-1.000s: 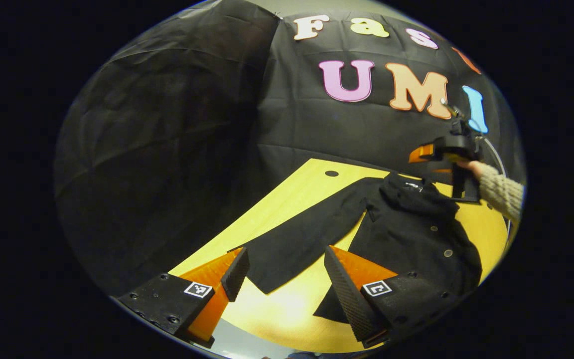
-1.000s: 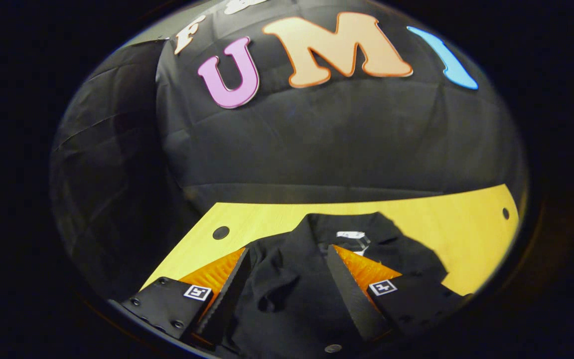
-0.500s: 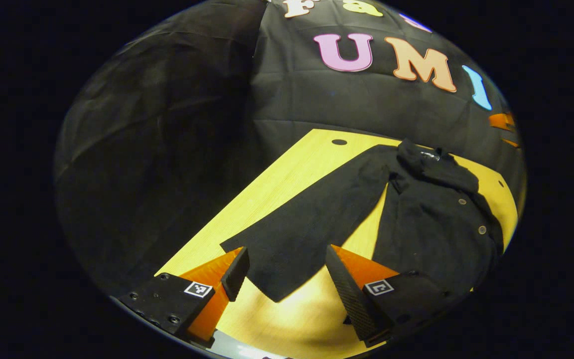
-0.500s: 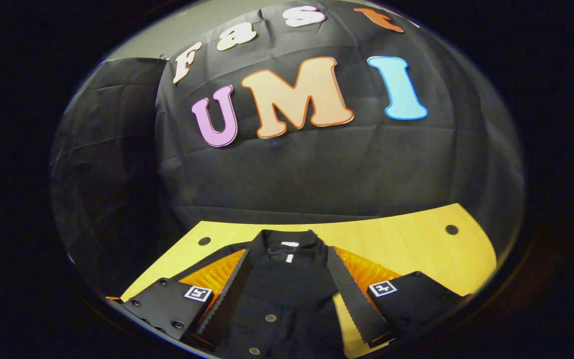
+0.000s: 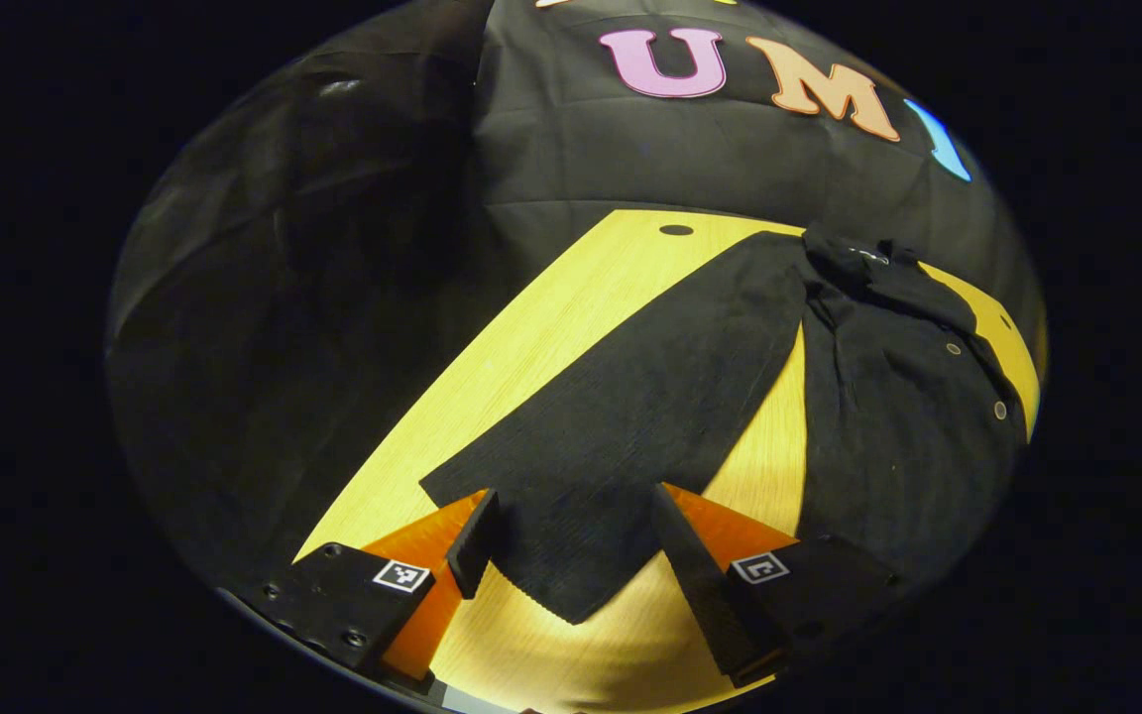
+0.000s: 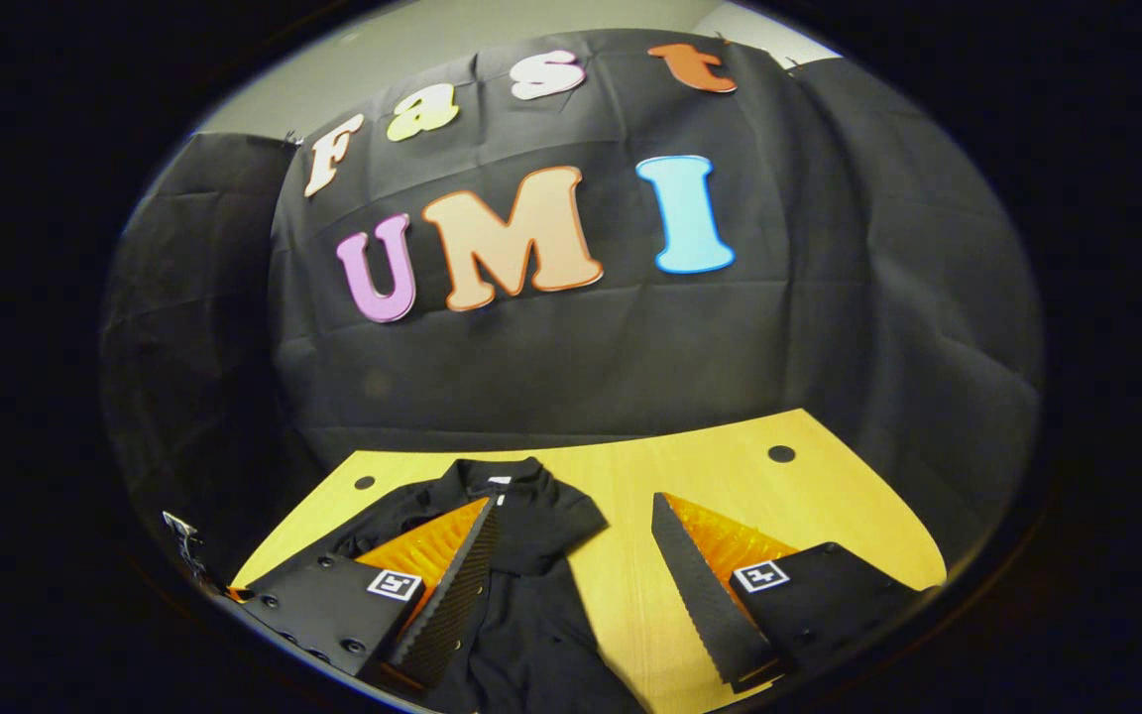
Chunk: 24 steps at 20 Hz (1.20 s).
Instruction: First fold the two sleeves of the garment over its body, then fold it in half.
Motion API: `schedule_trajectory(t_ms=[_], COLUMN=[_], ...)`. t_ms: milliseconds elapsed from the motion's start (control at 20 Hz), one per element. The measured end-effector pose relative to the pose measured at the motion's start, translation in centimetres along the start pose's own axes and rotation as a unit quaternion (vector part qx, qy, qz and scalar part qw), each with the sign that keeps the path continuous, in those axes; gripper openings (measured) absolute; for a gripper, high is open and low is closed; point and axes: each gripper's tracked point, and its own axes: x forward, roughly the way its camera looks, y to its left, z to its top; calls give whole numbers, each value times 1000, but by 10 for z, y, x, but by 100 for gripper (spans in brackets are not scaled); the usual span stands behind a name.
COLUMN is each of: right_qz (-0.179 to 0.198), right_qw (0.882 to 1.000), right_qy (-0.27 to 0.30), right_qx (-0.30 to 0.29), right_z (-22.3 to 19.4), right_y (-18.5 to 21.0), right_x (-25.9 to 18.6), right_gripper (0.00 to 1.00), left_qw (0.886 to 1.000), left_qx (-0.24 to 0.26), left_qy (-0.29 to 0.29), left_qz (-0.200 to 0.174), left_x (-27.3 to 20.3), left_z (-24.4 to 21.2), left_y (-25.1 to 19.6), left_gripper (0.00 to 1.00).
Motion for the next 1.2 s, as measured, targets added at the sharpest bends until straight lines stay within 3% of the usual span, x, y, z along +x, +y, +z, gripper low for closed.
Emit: schedule_trajectory(t_ms=[200, 350, 550, 750, 1200], right_qz=[-28, -40, -44, -33, -33], right_qw=[999, 999, 998, 998, 998], right_qy=[-1, 7, 16, 27, 34], right_qx=[21, 29, 38, 41, 45], right_z=[-5, -14, -26, -35, -54], right_y=[-24, -35, -37, -33, -25], right_x=[-23, -36, -47, -56, -75], right_gripper=[98, 98, 98, 98, 98], left_qw=[1000, 998, 997, 994, 996], left_qx=[-11, -45, -55, -93, -57], left_qy=[-14, -18, -19, -21, 17], left_qz=[-21, -35, -45, -48, -65], left_x=[0, 1, -2, -3, -5], left_z=[2, 1, 0, 2, -4], left_y=[-8, -13, -21, -25, -32], left_gripper=[92, 71, 58, 0, 0])
